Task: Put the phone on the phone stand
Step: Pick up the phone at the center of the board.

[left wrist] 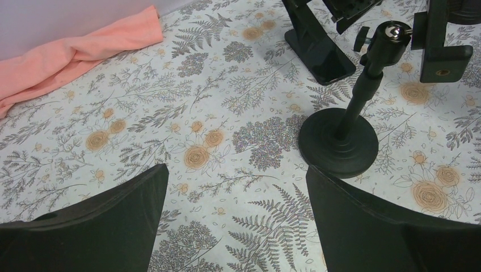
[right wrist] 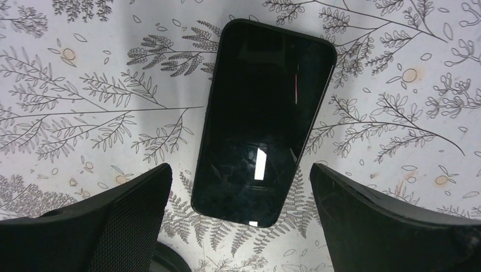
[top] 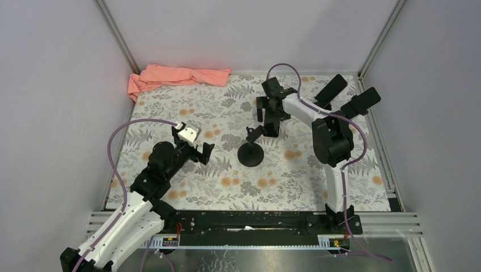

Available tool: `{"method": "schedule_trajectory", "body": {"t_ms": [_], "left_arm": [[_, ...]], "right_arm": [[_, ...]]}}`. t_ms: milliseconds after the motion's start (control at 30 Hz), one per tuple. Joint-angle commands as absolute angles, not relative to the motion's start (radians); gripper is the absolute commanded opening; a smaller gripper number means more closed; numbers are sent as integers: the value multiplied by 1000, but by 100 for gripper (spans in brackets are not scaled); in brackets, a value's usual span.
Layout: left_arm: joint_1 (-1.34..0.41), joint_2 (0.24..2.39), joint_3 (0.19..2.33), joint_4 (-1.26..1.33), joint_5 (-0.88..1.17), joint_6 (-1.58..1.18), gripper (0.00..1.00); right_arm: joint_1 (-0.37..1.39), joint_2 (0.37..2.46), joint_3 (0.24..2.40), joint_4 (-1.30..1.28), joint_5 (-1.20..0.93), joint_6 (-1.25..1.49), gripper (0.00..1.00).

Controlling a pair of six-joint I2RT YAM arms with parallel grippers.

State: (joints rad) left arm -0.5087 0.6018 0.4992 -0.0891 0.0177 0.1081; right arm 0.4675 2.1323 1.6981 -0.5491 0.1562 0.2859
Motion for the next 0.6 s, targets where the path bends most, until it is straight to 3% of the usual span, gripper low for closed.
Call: {"method": "schedule_trajectory", "body": {"t_ms": [0,567], "left_arm": [[-502,598,518,-95,3,130,99],[-502,601,517,-95,3,132,99]], "right_arm": [[468,2168,1755,-584,165,310,100],[461,2217,1745,-599,163,329,100]]}}
